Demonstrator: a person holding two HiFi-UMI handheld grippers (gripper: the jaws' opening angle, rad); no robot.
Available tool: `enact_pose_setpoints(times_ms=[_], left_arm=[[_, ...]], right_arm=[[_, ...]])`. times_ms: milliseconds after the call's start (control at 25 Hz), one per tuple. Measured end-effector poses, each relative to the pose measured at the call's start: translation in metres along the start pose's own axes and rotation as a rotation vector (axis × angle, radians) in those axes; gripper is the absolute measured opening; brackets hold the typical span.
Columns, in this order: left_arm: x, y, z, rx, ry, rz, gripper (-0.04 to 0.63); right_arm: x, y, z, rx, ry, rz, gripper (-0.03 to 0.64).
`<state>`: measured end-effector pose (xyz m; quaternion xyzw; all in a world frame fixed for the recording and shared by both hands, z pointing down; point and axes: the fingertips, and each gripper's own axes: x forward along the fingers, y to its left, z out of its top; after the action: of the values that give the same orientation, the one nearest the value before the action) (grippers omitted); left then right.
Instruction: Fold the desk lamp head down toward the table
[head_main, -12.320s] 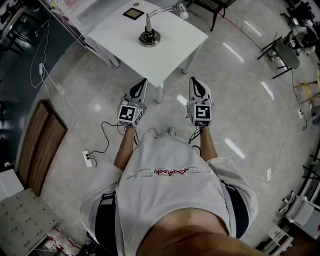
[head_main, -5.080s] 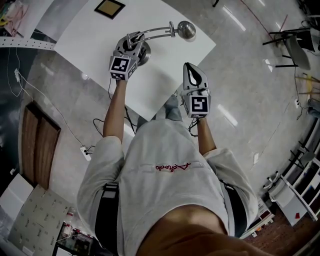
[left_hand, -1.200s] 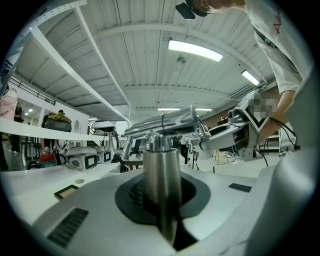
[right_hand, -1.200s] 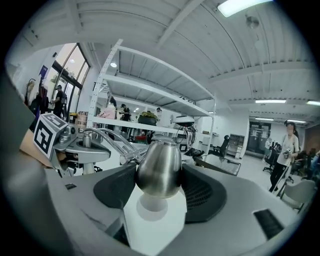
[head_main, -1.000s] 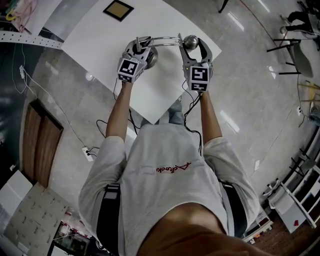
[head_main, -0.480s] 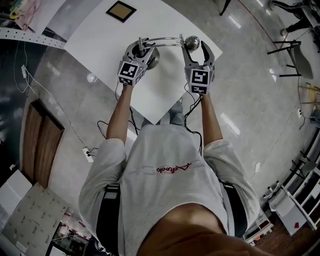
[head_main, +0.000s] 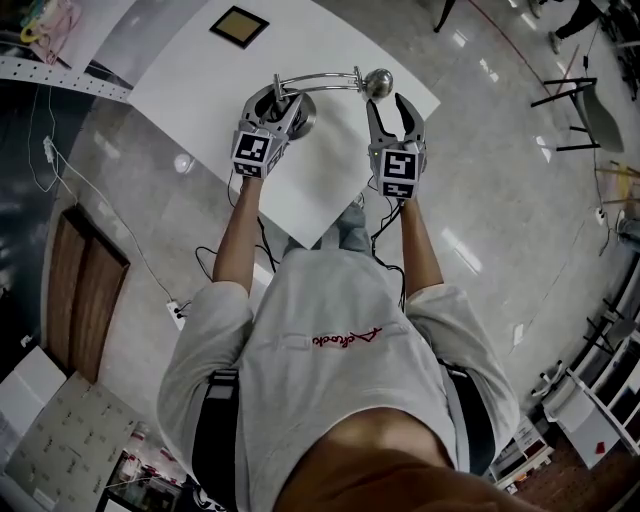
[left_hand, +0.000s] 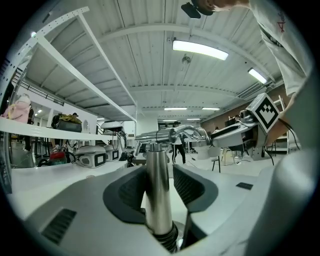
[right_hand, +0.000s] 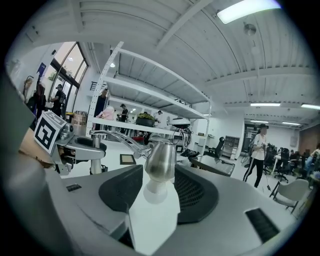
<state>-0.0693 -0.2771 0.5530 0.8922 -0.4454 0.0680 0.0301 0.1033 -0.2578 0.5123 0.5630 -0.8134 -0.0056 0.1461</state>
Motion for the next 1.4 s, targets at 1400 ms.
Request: enact_pose_setpoints(times_ms=[1400], left_arm=[[-0.095, -0.056, 0.019, -0.018, -0.067, -0.062, 0.028]], right_arm=[[-0.089, 0.049, 0.018, 0.315, -0.11, 0.006, 0.017]])
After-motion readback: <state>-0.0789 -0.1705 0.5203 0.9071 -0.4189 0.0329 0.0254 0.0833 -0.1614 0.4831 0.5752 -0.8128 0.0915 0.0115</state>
